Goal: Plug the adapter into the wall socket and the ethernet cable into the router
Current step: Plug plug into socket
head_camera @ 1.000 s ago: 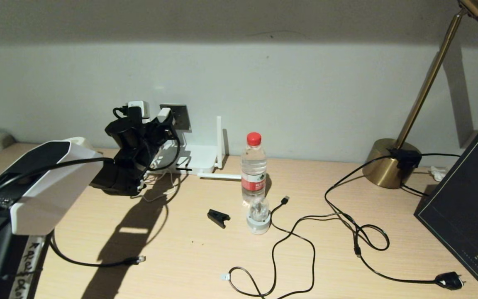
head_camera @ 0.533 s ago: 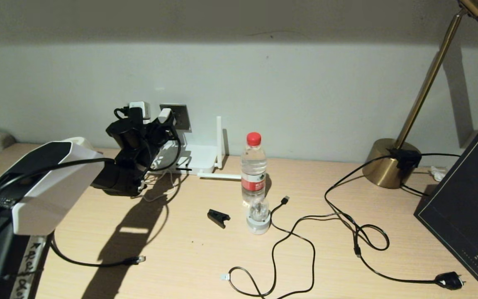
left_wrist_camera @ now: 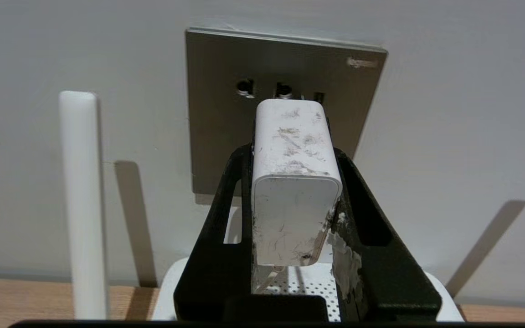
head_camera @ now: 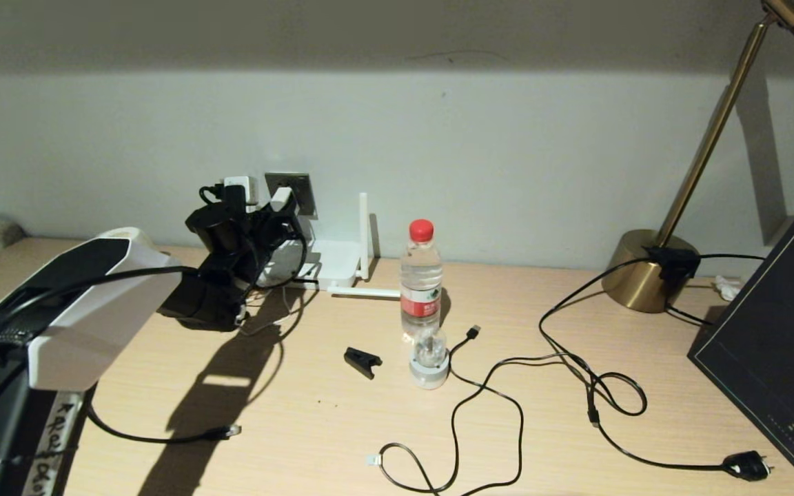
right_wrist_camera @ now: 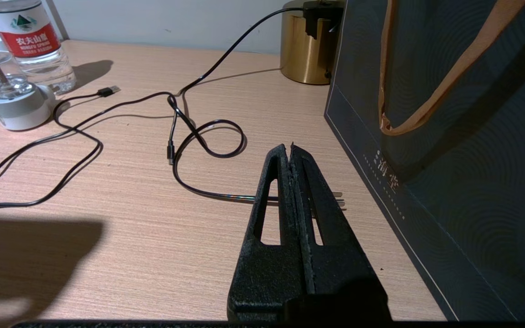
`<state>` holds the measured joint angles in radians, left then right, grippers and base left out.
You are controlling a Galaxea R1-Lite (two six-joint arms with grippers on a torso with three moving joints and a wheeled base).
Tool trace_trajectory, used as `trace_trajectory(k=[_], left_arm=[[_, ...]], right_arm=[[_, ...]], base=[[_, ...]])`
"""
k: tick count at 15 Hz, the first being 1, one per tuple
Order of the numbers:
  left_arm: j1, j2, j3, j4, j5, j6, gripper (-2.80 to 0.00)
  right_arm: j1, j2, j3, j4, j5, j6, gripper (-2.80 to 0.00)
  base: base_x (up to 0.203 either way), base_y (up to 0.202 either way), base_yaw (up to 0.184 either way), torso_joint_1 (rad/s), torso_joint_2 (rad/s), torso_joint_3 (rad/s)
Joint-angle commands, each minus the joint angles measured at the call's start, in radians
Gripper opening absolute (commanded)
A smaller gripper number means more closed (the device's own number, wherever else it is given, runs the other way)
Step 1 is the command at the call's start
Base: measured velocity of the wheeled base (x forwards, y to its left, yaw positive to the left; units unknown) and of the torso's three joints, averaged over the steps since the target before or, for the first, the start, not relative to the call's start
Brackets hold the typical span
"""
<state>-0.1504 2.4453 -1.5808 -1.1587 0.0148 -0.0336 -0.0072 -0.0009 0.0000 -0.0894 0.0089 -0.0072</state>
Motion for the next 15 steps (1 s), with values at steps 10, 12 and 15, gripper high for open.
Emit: trace_trajectory(k=[10,12,15], left_arm=[[0.005,0.006,-0.001,-0.002,0.002,0.000,-2.80],[0.010,0.000,-0.001,-0.001,0.002,0.000,-2.80],[0.017,-0.002,-0.001,-0.001,0.002,0.001,-2.80]], right_arm=[[0.000,0.001,0.035,-0.001,0.000,0.000,-2.80],[0.000,0.001,0.035,-0.001,0.000,0.000,-2.80],[0.000,0.001,0.035,-0.001,0.000,0.000,-2.80]], base=[[0.000,0.000,0.000,0.000,0.00,0.000],[0.000,0.000,0.000,0.000,0.00,0.000],[0.000,0.000,0.000,0.000,0.00,0.000]])
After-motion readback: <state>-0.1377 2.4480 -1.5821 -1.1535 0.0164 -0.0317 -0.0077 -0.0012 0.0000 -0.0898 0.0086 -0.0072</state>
